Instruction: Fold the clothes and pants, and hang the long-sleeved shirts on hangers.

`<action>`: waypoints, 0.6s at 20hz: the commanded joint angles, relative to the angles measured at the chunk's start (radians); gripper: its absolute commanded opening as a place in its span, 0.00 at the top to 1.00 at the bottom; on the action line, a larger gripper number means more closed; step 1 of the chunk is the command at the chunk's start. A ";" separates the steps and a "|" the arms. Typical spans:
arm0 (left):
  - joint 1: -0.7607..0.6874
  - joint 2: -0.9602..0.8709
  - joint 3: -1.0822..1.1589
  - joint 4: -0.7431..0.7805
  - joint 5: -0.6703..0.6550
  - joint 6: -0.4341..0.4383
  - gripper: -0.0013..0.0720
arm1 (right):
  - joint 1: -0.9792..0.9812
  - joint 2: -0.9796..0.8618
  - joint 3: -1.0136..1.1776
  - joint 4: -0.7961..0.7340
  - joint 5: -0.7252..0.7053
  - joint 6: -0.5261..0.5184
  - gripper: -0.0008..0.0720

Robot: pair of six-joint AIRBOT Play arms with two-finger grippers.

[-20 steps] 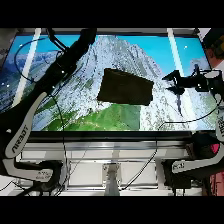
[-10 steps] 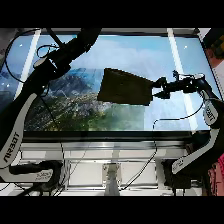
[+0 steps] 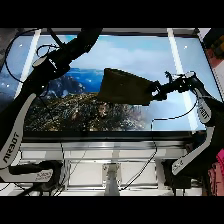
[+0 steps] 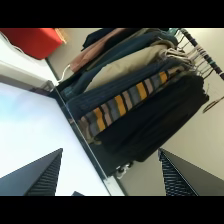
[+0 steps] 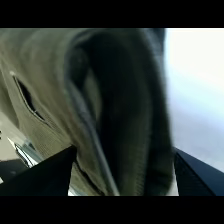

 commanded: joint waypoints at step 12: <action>0.000 0.001 0.001 0.001 -0.002 -0.013 0.04 | -0.138 0.148 0.028 -0.254 -0.035 0.119 0.95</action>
